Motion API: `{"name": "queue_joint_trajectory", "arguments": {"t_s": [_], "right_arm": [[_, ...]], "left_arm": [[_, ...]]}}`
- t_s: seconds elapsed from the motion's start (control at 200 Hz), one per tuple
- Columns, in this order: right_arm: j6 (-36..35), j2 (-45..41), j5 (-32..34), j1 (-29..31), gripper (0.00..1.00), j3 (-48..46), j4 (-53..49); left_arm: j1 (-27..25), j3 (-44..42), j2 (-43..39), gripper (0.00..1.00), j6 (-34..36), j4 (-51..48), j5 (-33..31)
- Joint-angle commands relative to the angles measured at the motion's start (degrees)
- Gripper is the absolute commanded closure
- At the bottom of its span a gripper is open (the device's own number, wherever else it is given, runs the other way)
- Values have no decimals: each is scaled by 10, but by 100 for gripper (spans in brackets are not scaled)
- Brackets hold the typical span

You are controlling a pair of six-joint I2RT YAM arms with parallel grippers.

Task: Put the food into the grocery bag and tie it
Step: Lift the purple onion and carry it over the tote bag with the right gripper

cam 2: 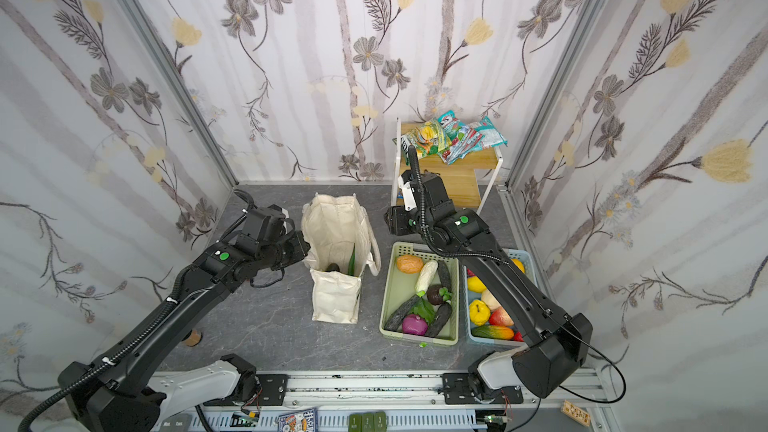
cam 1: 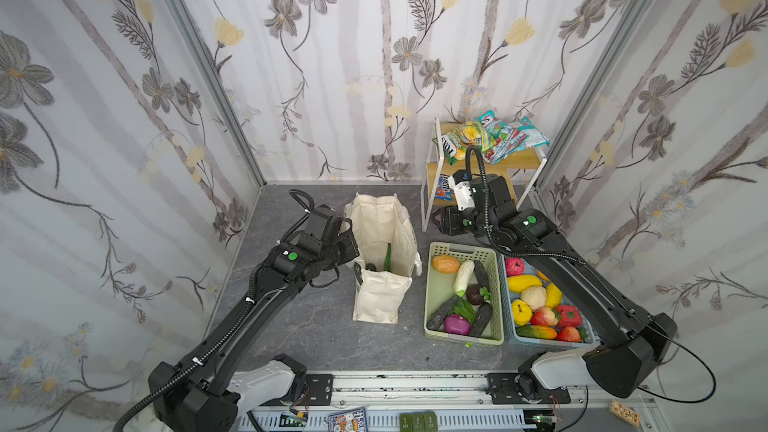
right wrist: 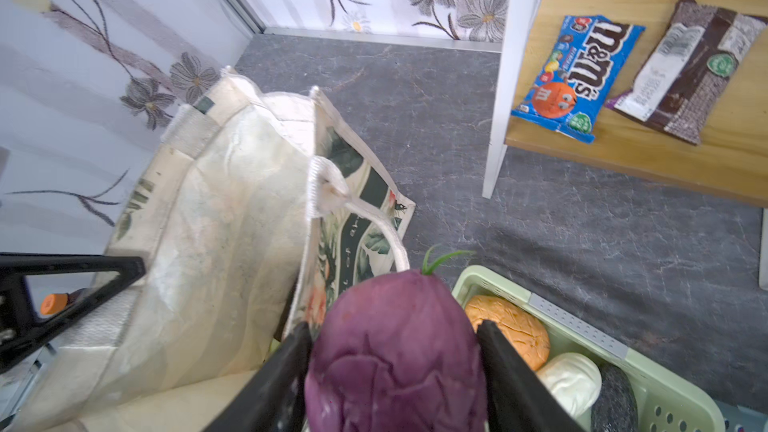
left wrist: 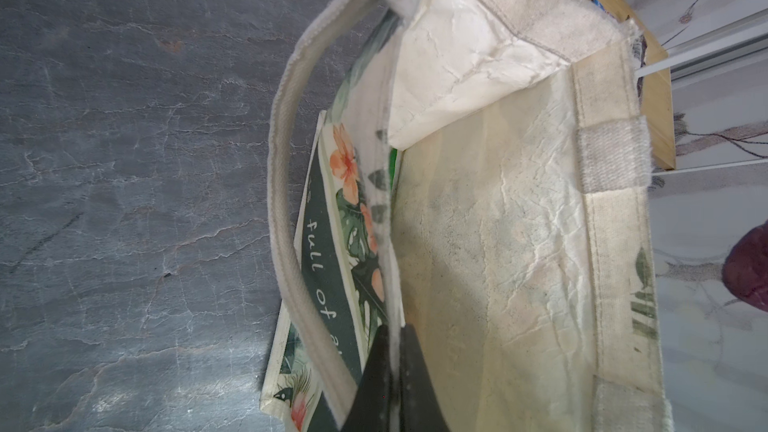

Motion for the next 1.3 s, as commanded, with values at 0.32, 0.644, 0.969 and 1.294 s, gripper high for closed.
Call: {"name": "queue_joint_trajectory", "arguments": {"t_s": [0.32,0.644,0.969,1.294], "right_arm": [[4,106,-12,94,38,139,-9],[23,181,-39,136,38,139,19],[48,253,-48,136,38,133,45],[73,315,-28,136,39,127,74]], "left_arm": [[0,5,2,100,5,15,4],[0,12,4,100,13,10,4],[0,13,1,100,17,10,7],[0,10,-4,100,20,7,10]]}}
